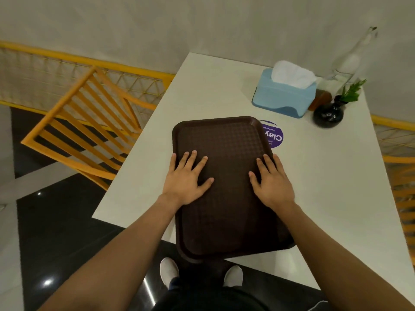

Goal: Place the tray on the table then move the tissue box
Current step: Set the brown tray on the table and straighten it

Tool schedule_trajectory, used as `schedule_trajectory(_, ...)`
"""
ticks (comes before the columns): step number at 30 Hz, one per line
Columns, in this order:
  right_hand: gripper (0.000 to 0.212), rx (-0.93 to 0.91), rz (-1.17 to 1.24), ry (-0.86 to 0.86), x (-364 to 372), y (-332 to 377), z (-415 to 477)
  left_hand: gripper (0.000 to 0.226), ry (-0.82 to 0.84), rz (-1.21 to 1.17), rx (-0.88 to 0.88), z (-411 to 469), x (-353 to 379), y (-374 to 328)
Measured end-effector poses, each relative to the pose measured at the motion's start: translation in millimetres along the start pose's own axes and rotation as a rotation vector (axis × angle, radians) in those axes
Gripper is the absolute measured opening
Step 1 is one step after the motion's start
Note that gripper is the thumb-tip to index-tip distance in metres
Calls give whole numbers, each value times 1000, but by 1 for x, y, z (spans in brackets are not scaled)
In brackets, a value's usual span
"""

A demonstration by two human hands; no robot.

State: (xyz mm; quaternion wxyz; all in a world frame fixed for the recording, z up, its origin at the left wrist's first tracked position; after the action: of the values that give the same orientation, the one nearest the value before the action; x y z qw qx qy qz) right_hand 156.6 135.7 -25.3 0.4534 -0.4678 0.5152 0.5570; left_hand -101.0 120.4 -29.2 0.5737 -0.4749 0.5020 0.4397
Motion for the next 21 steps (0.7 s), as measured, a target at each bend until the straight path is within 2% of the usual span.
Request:
schedule_trajectory(5,69,90,59,-20,0,21,-10,85,14,8,94,15,0,24)
schedule_trajectory(9,67,127,120,30,1,35,-9,84,19,-3,145,23,-8,42)
schedule_trajectory(11,68,109,149,-14,-5,41,-9,80,-46,7,81,20,-18,54)
schedule_trajectory(13,70,77,121,-88,-12,45,-12,79,-116,-50,-58,10,-26,67)
schedule_trajectory(15,72,51,81,-90,-12,45,-15,83,-116,-116,-144,-5,-23,73)
schedule_trajectory(18,76,56,43,-15,1,38,-17,86,-38,-142,-161,-21,-7,74)
schedule_trajectory(21,81,75,37,-15,8,35,-16,88,-34,-129,-152,-19,0,78)
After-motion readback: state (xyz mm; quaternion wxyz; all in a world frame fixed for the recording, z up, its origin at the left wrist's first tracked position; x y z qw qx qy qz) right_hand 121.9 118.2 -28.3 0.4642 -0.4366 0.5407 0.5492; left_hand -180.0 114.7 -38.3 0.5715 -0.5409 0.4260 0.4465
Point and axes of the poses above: each hand's wrist, its own z-axis towards the middle knuckle, its own x-axis out of the palm, y = z × x, the point moved 9 cm from there along z, towards the middle knuckle, and after that the axes turned 7 degrees about -y, right-handed, at the moved point
